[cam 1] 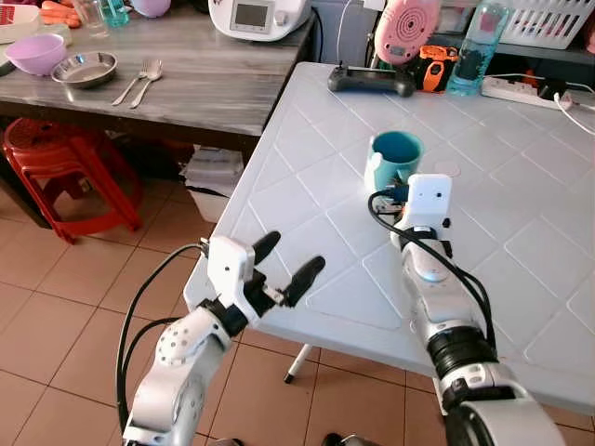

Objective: Setting the table

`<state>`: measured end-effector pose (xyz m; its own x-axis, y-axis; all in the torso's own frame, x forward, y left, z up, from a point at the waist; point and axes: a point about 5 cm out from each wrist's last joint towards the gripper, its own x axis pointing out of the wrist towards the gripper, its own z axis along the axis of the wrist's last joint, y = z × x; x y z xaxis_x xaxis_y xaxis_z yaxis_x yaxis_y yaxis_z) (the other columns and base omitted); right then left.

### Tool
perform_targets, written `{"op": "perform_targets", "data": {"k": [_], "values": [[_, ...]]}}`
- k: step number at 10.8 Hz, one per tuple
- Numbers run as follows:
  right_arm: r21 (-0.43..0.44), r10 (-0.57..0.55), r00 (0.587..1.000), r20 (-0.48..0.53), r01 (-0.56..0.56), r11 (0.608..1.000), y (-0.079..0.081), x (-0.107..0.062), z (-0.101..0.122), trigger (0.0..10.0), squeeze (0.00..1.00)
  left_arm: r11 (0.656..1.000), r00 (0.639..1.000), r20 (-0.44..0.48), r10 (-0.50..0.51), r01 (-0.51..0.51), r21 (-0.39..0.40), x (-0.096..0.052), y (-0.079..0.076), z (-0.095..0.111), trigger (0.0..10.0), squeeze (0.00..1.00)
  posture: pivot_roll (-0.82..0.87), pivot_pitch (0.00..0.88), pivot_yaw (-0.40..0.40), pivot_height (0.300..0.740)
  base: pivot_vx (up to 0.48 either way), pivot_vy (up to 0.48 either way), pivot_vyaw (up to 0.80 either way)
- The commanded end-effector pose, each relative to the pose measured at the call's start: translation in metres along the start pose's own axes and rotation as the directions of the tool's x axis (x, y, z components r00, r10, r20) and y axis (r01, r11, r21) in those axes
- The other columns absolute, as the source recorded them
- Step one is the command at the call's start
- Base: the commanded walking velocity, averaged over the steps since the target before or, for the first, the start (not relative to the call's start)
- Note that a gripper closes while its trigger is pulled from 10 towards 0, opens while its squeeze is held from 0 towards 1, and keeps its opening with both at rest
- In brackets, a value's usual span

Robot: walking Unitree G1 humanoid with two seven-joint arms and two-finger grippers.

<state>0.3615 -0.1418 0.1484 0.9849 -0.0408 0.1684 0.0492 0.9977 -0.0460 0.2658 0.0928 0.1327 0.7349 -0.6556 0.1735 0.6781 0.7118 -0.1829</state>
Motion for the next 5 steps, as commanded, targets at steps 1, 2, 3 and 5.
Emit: {"op": "perform_targets", "data": {"k": [1,2,3,5], "values": [[0.018,0.021,0.999,0.032,-0.022,1.0,0.001,-0.006,0.006,0.0,0.0,1.0,1.0,0.016,0.023,-0.022,-0.014,0.0,0.004,0.002,10.0,0.0,0.08,0.086,-0.038,0.74,0.0,0.0,0.0],[0.022,0.03,0.999,0.041,-0.031,0.999,-0.002,-0.017,0.006,1.9,0.0,0.999,0.998,0.027,0.049,-0.048,-0.023,0.002,0.008,0.003,10.0,0.0,0.08,0.073,-0.038,0.74,0.0,0.0,0.0],[0.007,0.029,0.998,0.048,-0.029,1.0,-0.006,-0.026,0.006,10.0,0.0,0.993,0.993,0.027,0.117,-0.116,-0.021,0.002,0.016,0.002,10.0,0.0,0.07,0.061,-0.04,0.74,0.0,0.0,0.0],[0.0,0.016,0.998,0.059,-0.016,1.0,-0.014,-0.039,0.012,10.0,0.0,0.918,0.922,-0.021,0.388,-0.384,0.096,0.002,0.044,-0.004,10.0,0.0,0.06,0.049,-0.041,0.74,0.0,0.0,0.0]]}}
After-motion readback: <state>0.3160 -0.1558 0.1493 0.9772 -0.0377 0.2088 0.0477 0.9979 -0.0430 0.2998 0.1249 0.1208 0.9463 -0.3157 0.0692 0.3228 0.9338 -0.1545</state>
